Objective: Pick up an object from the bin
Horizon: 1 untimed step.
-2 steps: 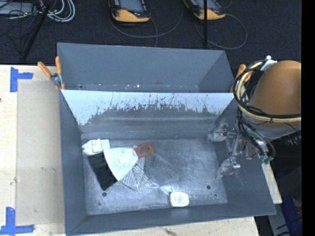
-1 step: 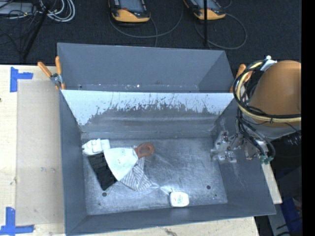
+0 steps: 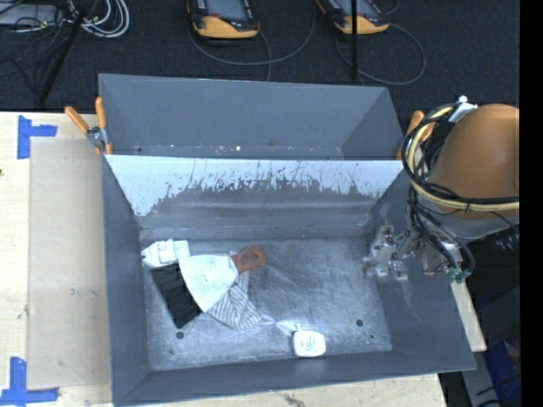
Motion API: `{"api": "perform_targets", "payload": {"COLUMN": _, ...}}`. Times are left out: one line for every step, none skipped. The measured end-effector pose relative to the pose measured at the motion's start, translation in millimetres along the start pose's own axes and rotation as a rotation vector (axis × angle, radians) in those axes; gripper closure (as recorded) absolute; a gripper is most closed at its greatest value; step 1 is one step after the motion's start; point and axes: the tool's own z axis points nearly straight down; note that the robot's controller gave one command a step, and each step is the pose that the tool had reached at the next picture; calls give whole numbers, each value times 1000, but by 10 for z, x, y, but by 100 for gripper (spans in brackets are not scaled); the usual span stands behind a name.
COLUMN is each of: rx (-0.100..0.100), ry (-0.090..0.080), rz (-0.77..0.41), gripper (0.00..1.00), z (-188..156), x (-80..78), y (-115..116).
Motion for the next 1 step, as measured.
{"api": "perform_targets", "payload": {"rx": 1, "ry": -2, "rz": -60, "gripper": 100, "z": 75, "x": 8, "y": 40}}
